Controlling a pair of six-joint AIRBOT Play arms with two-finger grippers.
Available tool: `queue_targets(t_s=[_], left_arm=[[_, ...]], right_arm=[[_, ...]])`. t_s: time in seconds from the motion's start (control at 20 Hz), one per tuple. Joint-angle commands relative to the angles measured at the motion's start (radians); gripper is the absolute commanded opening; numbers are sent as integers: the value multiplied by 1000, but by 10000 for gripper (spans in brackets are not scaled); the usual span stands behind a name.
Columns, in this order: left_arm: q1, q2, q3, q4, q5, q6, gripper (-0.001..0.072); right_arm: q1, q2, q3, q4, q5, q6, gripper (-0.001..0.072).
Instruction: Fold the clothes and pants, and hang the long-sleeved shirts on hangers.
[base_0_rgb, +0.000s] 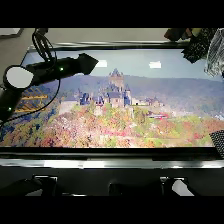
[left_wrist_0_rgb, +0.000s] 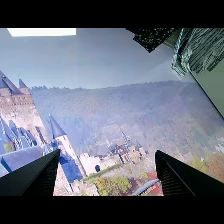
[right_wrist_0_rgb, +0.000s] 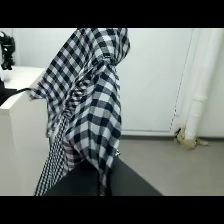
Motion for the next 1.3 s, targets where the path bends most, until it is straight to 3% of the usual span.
queue_targets(t_s=[0.0,0.25,0.3,0.4,0.45,0.55,0.65,0.75,0.8,0.85,0.9,0.95,1.0,1.05,1.1,1.25], left_arm=[[0,0,0,0,0,0,671],[1,0,0,1,1,0,671],[3,2,0,1,1,0,671],[20,10,1,1,1,0,672],[35,21,0,1,1,0,672],[81,57,0,2,1,0,672],[143,103,0,5,1,0,671],[196,140,0,5,0,0,668],[212,150,0,5,-3,0,665],[220,153,0,5,-8,0,626],[220,152,0,6,-20,1,487],[219,149,0,17,-33,1,344],[219,149,0,32,-51,2,167],[219,150,0,55,-75,5,17],[220,151,0,101,-106,5,22],[220,155,0,285,-288,-2,18]], right_arm=[[-127,-8,1,246,1,-18,22],[-124,7,1,406,55,-152,26],[-124,22,1,409,69,-161,59],[-126,67,1,398,65,-161,381],[-126,98,1,389,47,-161,440],[-126,165,1,350,-29,-154,440],[-126,237,1,365,-212,-71,439],[-126,274,1,550,-440,55,378],[-126,266,1,757,-532,68,372],[-99,239,1,1070,-582,-48,320],[-21,201,1,1367,-558,-298,265],[85,158,1,1534,-485,-542,241],[224,103,1,1587,-382,-672,205],[362,50,1,1553,-288,-717,167],[507,-5,1,1464,-183,-781,33],[834,-141,-9,1161,52,-811,24]])
